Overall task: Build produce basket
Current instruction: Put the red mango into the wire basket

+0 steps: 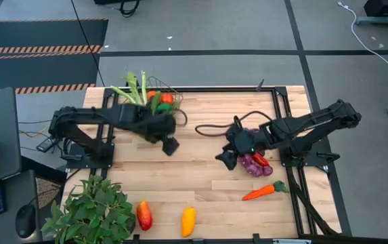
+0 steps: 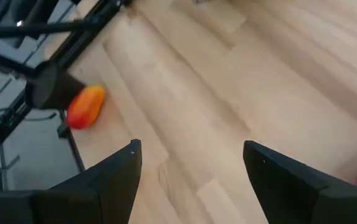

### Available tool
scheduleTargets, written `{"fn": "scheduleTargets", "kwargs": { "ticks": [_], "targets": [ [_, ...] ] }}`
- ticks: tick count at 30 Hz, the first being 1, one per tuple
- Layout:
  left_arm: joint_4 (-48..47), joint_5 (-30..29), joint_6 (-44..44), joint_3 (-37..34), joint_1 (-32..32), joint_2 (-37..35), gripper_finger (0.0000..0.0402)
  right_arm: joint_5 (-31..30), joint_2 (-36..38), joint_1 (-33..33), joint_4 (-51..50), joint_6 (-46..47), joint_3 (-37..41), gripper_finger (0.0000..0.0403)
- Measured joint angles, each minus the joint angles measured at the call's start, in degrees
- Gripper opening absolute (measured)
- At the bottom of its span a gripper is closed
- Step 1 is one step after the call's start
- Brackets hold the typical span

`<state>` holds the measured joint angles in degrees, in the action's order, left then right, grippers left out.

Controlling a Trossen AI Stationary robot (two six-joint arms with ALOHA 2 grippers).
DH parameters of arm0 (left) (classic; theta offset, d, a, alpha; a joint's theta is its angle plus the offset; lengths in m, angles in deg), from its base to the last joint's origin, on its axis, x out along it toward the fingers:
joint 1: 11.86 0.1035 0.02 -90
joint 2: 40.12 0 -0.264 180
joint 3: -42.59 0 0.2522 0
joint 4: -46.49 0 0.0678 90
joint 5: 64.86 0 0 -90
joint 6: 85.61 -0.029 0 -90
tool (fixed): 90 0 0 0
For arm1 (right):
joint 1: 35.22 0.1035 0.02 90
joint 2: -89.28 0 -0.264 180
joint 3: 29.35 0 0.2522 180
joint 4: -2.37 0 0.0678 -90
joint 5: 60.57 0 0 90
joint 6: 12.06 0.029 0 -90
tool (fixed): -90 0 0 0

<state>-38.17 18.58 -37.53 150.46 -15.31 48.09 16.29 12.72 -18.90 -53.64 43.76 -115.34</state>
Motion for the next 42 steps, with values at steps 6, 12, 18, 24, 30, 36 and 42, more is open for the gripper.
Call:
{"fn": "scheduleTargets", "kwargs": {
  "ticks": [6, 12, 18, 24, 30, 36, 42],
  "targets": [
    [7.41, -1.92, 10.43, 0.00, -9.18, -0.03, 0.0337, -3.76, 0.00, 7.78, -2.21, 5.97, 0.00, 0.0280],
    [7.18, -5.82, 17.64, -0.02, -16.44, 1.11, 0.0336, -9.00, -0.24, 15.35, -2.33, 13.26, 0.00, 0.0280],
    [7.92, -3.18, 18.77, 0.02, -21.89, 5.21, 0.0336, -11.01, -2.09, 21.49, -3.83, 19.16, 0.00, 0.0279],
    [1.92, 3.78, 18.54, 0.00, -25.84, 9.22, 0.0336, -10.87, -5.35, 25.71, -4.07, 25.18, 0.02, 0.0279],
    [-0.31, 9.80, 11.31, 0.00, -27.07, 12.45, 0.0336, -11.32, -7.88, 29.28, -3.64, 30.15, 0.02, 0.0279],
    [-3.60, 19.94, 6.66, 0.00, -29.03, 16.75, 0.0336, -13.58, -9.66, 31.58, -2.46, 34.50, 0.02, 0.0279],
    [-6.22, 22.16, -7.04, -0.01, -31.32, 19.33, 0.0336, -15.94, -10.26, 33.02, -2.40, 36.64, 0.02, 0.0279]
  ]
}}
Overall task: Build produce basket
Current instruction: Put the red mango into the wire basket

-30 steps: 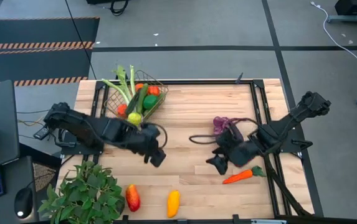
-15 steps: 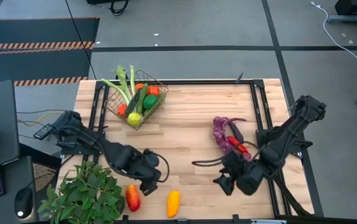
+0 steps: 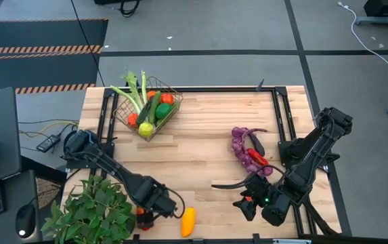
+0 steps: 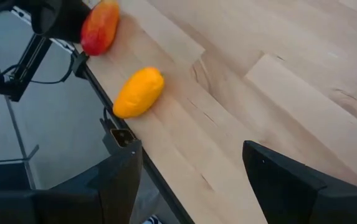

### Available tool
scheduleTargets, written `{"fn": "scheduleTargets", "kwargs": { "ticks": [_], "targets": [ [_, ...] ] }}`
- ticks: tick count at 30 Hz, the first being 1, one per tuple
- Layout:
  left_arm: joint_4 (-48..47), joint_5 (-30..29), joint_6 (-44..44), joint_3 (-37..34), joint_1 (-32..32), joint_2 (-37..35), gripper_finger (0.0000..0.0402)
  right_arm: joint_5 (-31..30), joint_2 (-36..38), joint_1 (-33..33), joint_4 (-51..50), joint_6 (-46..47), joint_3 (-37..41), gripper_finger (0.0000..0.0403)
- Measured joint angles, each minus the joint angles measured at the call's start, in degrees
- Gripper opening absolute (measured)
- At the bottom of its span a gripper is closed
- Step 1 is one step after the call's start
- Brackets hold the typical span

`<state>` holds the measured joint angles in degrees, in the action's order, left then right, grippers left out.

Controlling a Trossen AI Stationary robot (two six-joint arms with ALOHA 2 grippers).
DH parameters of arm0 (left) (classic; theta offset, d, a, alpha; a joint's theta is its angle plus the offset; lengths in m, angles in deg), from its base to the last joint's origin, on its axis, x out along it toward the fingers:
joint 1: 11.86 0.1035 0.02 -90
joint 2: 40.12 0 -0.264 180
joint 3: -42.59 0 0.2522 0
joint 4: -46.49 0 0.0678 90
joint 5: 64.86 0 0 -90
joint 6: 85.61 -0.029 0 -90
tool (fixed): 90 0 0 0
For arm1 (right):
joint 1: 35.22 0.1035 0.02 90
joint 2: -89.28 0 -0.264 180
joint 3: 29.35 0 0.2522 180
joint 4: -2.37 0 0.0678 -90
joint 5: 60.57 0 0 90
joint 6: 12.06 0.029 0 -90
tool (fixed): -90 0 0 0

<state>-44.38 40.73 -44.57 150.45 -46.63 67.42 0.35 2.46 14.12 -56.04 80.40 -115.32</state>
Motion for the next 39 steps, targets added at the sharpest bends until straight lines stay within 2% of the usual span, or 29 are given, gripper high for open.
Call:
{"fn": "scheduleTargets", "kwargs": {
  "ticks": [3, 9, 11, 16, 30, 39],
  "targets": [
    [-0.88, -2.91, -10.24, -0.01, -1.66, 0.45, 0.0336, -0.02, -0.09, 0.14, 0.15, 0.04, -0.01, 0.0279],
    [-0.23, -14.90, -33.09, -0.01, -5.97, 0.58, 0.0336, 0.11, -0.21, 0.23, 0.51, 0.04, 0.00, 0.0279],
    [1.55, -16.56, -36.38, -0.01, -6.90, 0.58, 0.0336, 0.44, -0.21, 0.22, 0.98, 0.05, -0.01, 0.0279],
    [5.20, -16.71, -37.30, -0.01, -7.17, 0.73, 0.0336, 0.46, -0.21, 0.22, 2.70, 0.04, 0.00, 0.0279],
    [3.33, -3.10, -39.53, -0.01, -3.61, 11.18, 0.0336, 0.23, -0.21, 0.22, 3.57, 0.42, -0.01, 0.0279],
    [2.28, 6.33, -43.27, 0.00, -0.07, 12.58, 0.0320, 0.52, -0.21, 0.22, 4.06, 0.75, -0.01, 0.0279]
  ]
}}
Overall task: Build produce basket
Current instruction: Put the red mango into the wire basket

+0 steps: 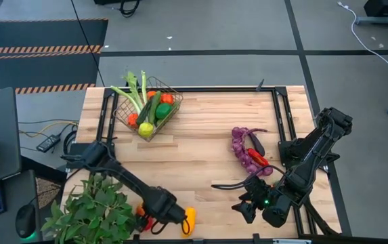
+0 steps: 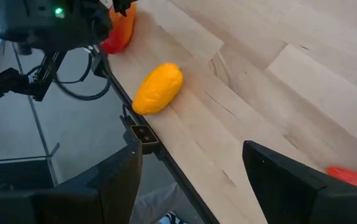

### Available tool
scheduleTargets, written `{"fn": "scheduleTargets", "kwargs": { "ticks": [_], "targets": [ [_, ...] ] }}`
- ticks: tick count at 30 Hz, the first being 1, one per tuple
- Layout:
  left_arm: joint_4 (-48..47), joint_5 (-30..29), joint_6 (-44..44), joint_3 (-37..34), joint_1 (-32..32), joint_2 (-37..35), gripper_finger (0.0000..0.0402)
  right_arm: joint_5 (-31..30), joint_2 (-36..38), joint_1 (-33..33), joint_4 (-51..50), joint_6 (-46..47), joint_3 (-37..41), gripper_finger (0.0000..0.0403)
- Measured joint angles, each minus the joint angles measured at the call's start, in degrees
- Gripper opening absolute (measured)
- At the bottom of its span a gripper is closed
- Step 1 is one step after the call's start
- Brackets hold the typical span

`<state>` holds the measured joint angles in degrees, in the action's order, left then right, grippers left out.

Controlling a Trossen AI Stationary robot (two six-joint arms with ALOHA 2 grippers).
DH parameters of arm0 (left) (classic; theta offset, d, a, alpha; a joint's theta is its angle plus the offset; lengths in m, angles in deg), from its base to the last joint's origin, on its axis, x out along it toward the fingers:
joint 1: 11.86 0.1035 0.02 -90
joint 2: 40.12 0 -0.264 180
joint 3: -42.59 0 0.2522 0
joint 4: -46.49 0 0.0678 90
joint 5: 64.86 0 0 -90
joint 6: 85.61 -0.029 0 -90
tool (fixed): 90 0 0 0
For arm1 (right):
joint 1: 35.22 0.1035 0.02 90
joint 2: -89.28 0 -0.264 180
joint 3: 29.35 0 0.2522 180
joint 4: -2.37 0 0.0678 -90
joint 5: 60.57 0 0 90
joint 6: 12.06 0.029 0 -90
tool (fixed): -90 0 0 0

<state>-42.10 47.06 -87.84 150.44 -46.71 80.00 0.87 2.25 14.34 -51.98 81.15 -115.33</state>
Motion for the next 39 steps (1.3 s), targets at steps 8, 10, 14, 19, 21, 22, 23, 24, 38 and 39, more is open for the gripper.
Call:
{"fn": "scheduleTargets", "kwargs": {
  "ticks": [8, 10, 14, 19, 21, 22, 23, 24, 38, 39],
  "targets": [
    [-2.08, 3.26, -4.47, 0.00, 1.31, 0.00, 0.0314, 0.08, 0.00, 0.00, 1.33, 0.32, 0.00, 0.0279],
    [-2.02, 2.15, -4.56, 0.00, 1.24, 0.00, 0.0314, 0.07, 0.00, 0.00, 1.58, 0.32, 0.01, 0.0279],
    [-1.88, 1.46, -6.03, 0.01, 1.31, 0.00, 0.0314, -0.08, 0.00, 0.00, 1.57, 0.74, 0.01, 0.0279],
    [-0.30, 0.25, -6.47, 0.04, 1.29, 0.30, 0.0315, -0.37, 0.00, 0.00, 1.56, 0.75, 0.00, 0.0279],
    [-0.50, 0.23, -6.46, 0.04, 1.24, 1.07, 0.0315, -0.39, 0.00, 0.00, 1.56, 0.76, 0.00, 0.0279],
    [-0.52, 0.37, -6.42, 0.04, 1.24, 1.78, 0.0315, -0.39, 0.00, 0.00, 1.52, 0.74, 0.00, 0.0279],
    [-0.53, 0.41, -6.43, 0.04, 1.24, 2.46, 0.0315, -0.39, 0.00, 0.00, 1.56, 0.74, -0.01, 0.0279],
    [-0.95, 0.95, -6.42, 0.04, 1.25, 3.06, 0.0315, -0.39, 0.00, 0.00, 1.54, 0.74, 0.01, 0.0279],
    [-1.71, 1.39, -9.29, 0.08, 1.24, 4.66, 0.0315, -0.35, 0.00, 0.20, 1.48, 1.12, 0.01, 0.0279],
    [-1.61, 1.35, -9.53, 0.08, 1.24, 4.66, 0.0315, -0.35, 0.00, 0.20, 1.50, 1.12, -0.01, 0.0279]
  ]
}}
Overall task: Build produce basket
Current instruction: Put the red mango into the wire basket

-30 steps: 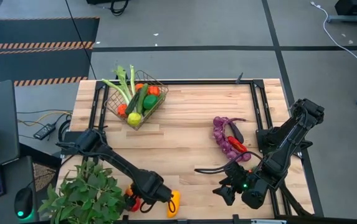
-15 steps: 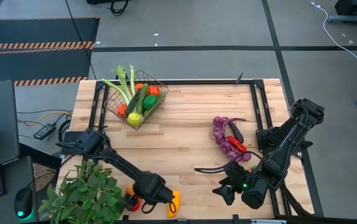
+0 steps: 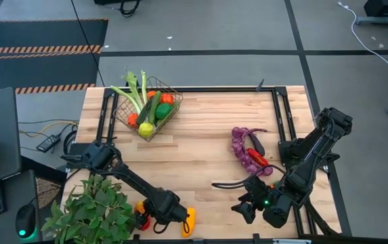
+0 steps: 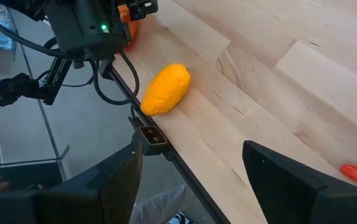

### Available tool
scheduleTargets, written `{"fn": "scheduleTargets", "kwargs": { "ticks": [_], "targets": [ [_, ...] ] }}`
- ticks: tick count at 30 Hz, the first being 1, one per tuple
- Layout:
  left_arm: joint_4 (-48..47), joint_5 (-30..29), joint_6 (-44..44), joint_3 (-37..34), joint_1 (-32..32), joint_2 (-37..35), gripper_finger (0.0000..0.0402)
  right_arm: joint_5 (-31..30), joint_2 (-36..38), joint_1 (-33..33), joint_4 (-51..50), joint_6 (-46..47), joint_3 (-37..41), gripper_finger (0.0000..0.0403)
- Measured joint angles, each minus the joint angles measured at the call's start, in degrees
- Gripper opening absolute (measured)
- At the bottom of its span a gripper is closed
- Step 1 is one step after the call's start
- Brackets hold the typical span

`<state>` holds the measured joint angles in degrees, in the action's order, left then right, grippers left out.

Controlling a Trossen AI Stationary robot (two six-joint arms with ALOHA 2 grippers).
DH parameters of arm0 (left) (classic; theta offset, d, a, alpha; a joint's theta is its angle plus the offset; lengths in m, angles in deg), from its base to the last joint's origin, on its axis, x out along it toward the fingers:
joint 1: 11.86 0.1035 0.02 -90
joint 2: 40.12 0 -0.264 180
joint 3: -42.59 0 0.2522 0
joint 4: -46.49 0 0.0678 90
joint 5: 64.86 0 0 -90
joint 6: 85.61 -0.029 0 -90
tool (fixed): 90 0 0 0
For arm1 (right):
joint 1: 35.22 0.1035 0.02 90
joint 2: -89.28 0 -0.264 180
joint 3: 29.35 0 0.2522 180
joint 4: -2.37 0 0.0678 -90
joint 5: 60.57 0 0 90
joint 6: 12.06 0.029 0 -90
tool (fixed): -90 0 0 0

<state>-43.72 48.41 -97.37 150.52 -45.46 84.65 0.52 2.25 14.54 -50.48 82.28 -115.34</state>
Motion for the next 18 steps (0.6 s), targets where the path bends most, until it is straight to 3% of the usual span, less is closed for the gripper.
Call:
{"fn": "scheduleTargets", "kwargs": {
  "ticks": [18],
  "targets": [
    [1.38, -2.30, -2.46, 0.00, 0.00, -0.04, 0.0297, 0.00, 0.00, 0.07, -0.27, -1.50, 0.02, 0.0279]
  ]
}}
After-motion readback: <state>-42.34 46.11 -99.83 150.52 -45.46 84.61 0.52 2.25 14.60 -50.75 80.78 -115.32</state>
